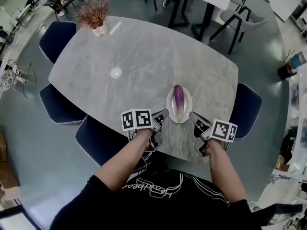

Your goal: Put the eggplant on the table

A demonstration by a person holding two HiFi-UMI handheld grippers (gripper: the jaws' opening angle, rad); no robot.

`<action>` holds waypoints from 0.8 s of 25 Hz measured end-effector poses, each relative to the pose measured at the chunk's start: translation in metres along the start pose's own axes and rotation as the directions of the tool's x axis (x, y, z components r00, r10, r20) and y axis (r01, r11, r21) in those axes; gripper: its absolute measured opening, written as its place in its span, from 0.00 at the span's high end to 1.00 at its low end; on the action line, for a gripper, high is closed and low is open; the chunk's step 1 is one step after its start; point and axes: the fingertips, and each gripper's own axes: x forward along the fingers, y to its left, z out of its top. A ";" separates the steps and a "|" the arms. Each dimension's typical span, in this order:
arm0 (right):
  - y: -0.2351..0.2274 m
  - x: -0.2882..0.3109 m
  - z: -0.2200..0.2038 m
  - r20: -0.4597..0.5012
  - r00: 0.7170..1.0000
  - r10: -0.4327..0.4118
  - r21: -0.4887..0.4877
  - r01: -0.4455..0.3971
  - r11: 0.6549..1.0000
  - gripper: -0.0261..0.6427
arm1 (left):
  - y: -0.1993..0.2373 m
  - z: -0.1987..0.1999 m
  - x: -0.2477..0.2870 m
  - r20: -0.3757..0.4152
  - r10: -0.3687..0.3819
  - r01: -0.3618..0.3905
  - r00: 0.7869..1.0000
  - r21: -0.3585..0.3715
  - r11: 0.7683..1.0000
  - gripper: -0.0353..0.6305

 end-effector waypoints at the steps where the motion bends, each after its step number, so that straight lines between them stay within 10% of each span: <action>1: 0.009 -0.004 -0.004 -0.001 0.999 0.034 0.000 -0.034 0.999 0.89 | -0.006 -0.002 -0.004 0.002 -0.019 0.018 1.000 0.004 1.000 0.94; 6: 0.040 -0.023 -0.022 -0.032 0.996 0.088 -0.079 -0.090 0.993 0.95 | -0.046 -0.018 -0.023 -0.011 -0.132 0.132 0.991 0.136 0.982 0.94; 20: 0.133 -0.101 -0.075 0.009 0.978 0.208 -0.278 -0.197 0.940 0.95 | -0.132 -0.092 -0.120 -0.069 -0.207 0.211 0.976 0.537 0.817 0.94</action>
